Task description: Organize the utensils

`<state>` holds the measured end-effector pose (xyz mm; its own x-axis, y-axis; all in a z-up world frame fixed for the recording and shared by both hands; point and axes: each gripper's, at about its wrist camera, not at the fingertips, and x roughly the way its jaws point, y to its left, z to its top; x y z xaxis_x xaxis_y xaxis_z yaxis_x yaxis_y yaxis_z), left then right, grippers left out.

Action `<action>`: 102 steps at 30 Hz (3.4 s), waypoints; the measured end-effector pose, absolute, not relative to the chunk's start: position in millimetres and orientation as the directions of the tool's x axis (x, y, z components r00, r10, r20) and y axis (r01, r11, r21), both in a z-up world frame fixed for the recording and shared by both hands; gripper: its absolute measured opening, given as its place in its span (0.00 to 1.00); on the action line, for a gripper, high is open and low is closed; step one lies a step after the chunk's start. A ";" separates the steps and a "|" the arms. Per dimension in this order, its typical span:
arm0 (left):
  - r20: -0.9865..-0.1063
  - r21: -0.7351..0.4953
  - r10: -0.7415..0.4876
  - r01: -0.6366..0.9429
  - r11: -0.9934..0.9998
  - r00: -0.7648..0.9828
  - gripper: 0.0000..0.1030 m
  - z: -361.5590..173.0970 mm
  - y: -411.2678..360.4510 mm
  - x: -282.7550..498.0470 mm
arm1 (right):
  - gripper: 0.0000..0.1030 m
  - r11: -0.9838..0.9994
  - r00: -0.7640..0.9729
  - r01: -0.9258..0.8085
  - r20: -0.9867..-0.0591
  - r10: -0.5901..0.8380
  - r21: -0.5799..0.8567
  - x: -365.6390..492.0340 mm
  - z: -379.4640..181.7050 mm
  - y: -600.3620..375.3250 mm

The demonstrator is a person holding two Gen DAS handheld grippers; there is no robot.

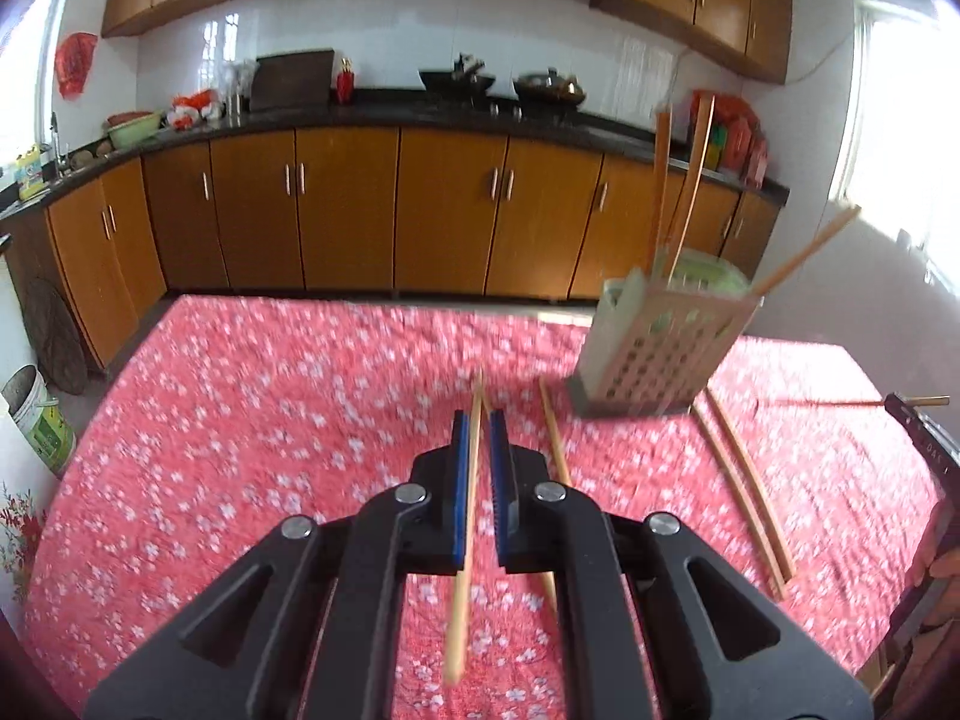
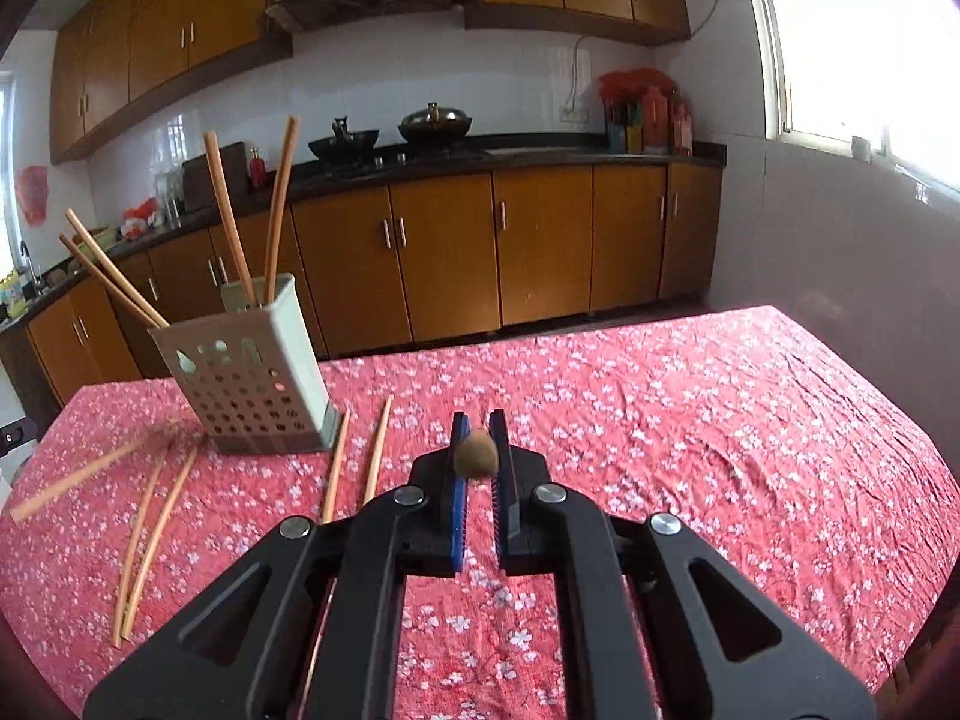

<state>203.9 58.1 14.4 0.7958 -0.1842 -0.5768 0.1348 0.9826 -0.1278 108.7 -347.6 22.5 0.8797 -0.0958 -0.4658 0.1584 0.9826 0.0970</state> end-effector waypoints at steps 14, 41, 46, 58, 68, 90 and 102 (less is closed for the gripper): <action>-0.730 -0.098 -0.190 0.175 0.980 0.656 0.32 -54.8 38.4 212.1 | 0.07 0.981 0.891 0.145 -0.449 -0.074 0.126 106.1 26.1 -345.7; -0.777 -0.025 -0.100 0.130 0.991 0.622 0.11 -97.3 31.7 211.5 | 0.07 0.977 0.862 0.164 -0.501 -0.075 0.137 108.6 -0.4 -345.2; -0.784 -0.028 -0.111 0.144 0.989 0.611 0.07 -95.4 30.1 217.0 | 0.07 0.976 0.861 0.163 -0.504 -0.070 0.144 108.7 -1.0 -344.7; -0.624 -0.101 -0.166 0.131 0.986 0.764 0.07 -16.9 50.8 204.5 | 0.07 0.975 0.878 0.170 -0.471 -0.085 0.141 105.5 11.4 -351.4; -0.511 -0.136 -0.158 0.102 0.985 0.845 0.07 29.4 52.7 198.8 | 0.07 0.978 0.894 0.152 -0.442 -0.074 0.144 103.9 21.3 -350.6; -0.422 -0.158 -0.376 0.342 0.926 0.825 0.07 150.8 21.3 170.9 | 0.07 0.945 0.948 -0.136 -0.236 0.211 0.296 85.6 153.0 -337.1; -0.331 -0.140 -0.364 0.337 0.931 0.871 0.07 175.9 -37.5 218.5 | 0.07 0.979 0.986 -0.136 -0.074 0.149 0.155 128.2 176.0 -278.3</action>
